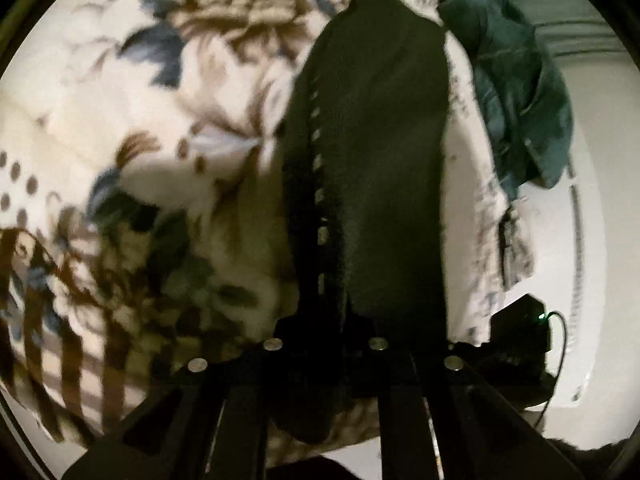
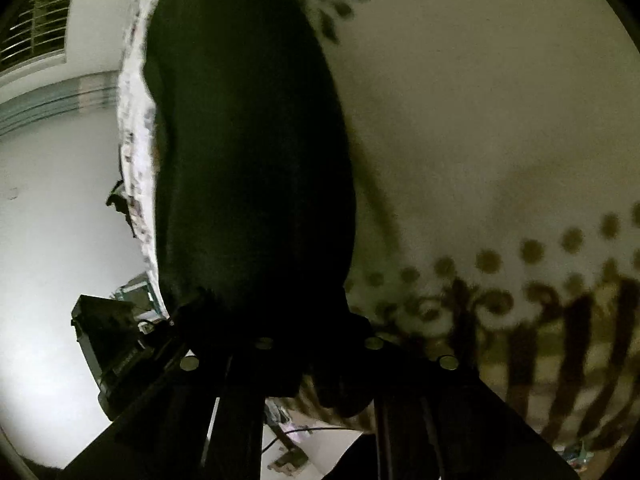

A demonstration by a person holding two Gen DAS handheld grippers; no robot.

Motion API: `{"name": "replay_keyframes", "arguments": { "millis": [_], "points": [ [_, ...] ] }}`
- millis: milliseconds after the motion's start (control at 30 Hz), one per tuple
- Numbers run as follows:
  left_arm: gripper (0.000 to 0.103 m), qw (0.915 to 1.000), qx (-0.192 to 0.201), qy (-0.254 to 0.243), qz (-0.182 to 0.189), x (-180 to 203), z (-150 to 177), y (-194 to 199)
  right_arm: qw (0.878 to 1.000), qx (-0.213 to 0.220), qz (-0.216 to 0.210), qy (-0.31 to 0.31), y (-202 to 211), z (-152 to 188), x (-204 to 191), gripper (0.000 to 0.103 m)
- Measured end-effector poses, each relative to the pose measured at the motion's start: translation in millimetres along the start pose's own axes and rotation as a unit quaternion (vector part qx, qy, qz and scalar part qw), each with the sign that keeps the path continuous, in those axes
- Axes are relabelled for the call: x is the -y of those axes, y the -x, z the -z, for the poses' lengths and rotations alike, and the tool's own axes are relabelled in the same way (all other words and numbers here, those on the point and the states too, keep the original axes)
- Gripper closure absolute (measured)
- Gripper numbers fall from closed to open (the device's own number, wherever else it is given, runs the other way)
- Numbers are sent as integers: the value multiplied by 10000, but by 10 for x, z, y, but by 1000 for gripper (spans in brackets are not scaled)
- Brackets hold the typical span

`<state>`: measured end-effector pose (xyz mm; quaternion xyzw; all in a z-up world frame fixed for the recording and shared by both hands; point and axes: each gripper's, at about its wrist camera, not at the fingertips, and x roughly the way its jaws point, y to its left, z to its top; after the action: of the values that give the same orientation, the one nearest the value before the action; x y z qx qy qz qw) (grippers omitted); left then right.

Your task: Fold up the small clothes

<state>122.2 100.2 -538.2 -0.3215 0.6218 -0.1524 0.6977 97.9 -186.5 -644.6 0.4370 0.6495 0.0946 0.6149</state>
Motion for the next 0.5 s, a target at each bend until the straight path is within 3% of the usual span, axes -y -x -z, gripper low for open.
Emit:
{"name": "replay_keyframes", "arguments": {
  "millis": [200, 300, 500],
  "points": [
    [95, 9972, 417, -156, 595, 463, -434, 302, 9976, 425, -316, 445, 580, -245, -474, 91],
    [95, 9946, 606, -238, 803, 697, -771, 317, 9938, 751, -420, 699, 804, -614, -837, 91],
    [94, 9896, 963, -583, 897, 1050, -1835, 154, 9802, 1474, -350, 1273, 1051, -1574, -1518, 91]
  ]
}}
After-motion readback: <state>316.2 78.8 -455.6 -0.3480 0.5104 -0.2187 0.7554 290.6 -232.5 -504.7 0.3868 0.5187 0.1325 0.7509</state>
